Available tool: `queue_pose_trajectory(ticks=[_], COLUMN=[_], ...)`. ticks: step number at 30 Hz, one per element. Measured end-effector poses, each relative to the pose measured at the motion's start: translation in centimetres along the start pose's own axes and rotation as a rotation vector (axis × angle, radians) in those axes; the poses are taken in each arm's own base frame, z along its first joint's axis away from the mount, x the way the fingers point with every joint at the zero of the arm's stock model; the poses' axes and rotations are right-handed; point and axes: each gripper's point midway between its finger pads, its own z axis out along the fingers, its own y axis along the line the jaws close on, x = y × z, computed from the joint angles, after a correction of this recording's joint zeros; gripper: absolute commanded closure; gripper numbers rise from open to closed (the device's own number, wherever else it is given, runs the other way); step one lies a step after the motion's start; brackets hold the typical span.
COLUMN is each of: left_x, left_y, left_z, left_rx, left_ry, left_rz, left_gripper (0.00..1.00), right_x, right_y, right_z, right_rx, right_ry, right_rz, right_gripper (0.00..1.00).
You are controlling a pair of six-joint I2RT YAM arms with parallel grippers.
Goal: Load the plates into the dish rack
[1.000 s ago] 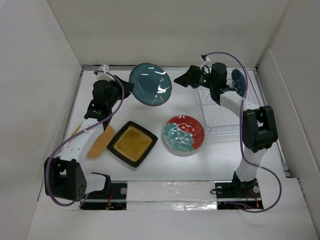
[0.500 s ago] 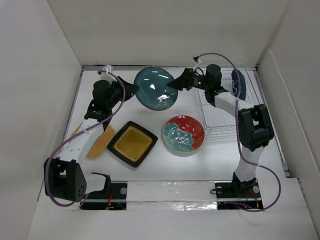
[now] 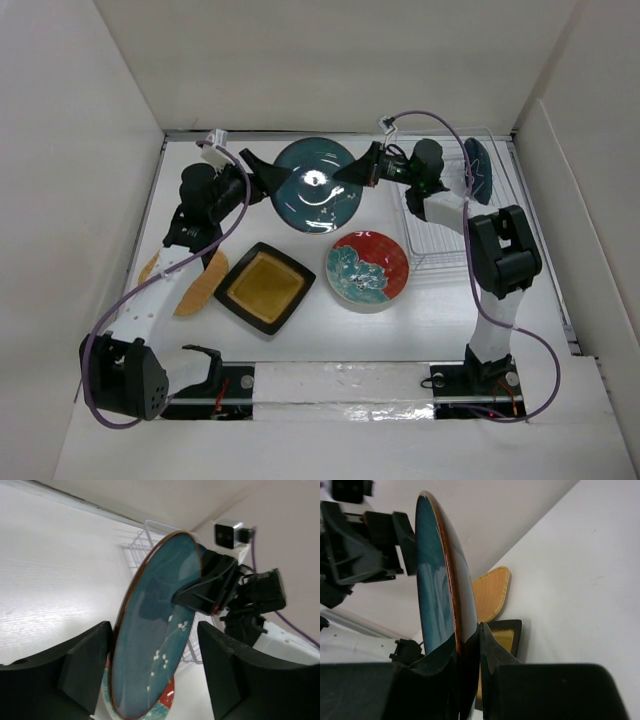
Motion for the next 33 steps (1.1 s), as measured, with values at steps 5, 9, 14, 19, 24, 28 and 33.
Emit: queue_pose_trajectory(ticks=[5,9,14,19,24,28,33], left_x=[-1.0,-2.6,-3.8,-2.4,0.2,1.7,2.3], left_y=[-2.4,-4.0,-5.3,-4.6,-2.4,-2.0,-2.6], left_z=[-2.3,-4.6,-7.4,-8.6,-7.8,-7.3,-7.3], left_rx=[0.044,0.059,0.072,0.075,0.054,0.063,0.085], left_ry=[-0.037,-0.11,-0.189,-0.187,-0.109,-0.056,-0.038], left_rz=[0.062,0.146,0.236,0.27,0.257,0.248,0.253], left_gripper=[0.26,0.26,0.27,0.28,0.29,0.29,0.29], right_x=[0.8,-2.5,-11.0,-18.2,-19.9,-19.3,-19.5], right_y=[-0.2,-0.8,-0.7,0.4,-0.8,-3.0,-4.3], right_z=[-1.5,-4.9,-12.6,-19.7,-25.8,-30.1,-33.4], right_rx=[0.016,0.125,0.456,0.863,1.139,1.348,1.552], right_ry=[-0.004,-0.084,-0.307,-0.467,-0.459,-0.373,-0.232], right_rz=[0.024,-0.014,-0.221,-0.481,-0.554,-0.543,-0.567], right_gripper=[1.0,1.0,1.0,1.0,1.0,1.0,1.0])
